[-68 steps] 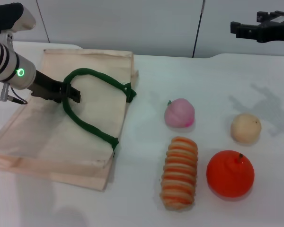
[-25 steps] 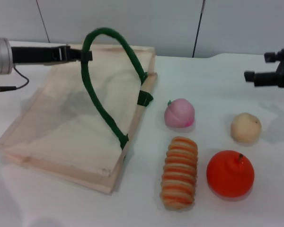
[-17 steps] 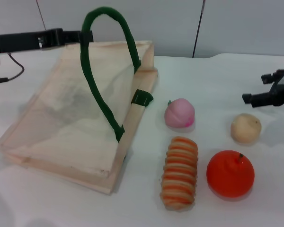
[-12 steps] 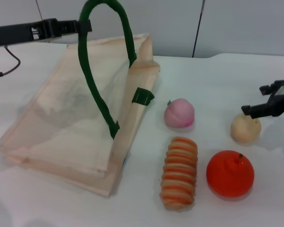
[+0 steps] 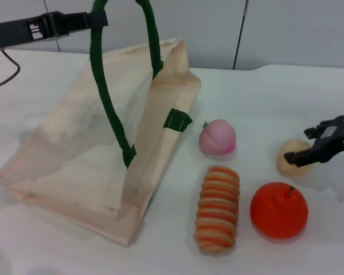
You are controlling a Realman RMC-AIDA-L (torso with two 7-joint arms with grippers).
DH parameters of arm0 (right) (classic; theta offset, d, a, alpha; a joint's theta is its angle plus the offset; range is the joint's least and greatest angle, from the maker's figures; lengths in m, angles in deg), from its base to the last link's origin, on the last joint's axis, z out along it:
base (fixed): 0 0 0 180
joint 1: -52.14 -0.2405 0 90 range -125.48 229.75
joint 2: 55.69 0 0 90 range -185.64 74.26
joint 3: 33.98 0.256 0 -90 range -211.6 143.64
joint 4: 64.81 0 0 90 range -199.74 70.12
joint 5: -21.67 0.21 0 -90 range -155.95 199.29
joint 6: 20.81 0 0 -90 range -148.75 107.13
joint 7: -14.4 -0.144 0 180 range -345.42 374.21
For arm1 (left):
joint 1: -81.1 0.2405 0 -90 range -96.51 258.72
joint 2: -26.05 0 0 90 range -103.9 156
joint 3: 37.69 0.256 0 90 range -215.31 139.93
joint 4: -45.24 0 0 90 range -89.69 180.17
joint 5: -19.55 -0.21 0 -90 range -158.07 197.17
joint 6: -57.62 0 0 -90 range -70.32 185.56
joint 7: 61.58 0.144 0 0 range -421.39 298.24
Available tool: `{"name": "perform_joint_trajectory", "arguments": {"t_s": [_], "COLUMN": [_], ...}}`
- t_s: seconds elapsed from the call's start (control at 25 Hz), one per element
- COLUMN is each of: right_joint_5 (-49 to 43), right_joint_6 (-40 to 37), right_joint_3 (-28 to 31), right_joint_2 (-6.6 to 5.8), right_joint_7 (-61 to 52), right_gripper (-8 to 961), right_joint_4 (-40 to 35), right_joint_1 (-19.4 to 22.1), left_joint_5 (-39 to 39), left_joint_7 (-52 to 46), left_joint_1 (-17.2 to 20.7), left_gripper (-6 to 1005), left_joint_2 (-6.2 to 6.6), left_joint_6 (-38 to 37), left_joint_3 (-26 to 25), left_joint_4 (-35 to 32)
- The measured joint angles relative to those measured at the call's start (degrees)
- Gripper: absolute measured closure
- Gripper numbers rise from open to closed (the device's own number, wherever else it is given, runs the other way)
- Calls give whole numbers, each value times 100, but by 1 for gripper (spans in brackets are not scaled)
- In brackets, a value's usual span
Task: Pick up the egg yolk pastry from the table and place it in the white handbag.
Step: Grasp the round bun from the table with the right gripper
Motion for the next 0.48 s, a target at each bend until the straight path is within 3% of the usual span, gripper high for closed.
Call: {"name": "perform_joint_trajectory", "arguments": {"t_s": [0.48], "right_joint_5": [-201], "right_joint_6": [25], "right_joint_3": [-214], "right_joint_2": [7], "right_joint_7": [-13], "right_gripper": [96], "right_joint_4": [495], "right_joint_1": [-268], "left_joint_5": [46], "left_joint_7": [-8], "left_joint_1": [29], "left_gripper": [871], "left_joint_2": [0], "left_joint_6": [-10], "left_joint_3": [0], "left_joint_4": [0]}}
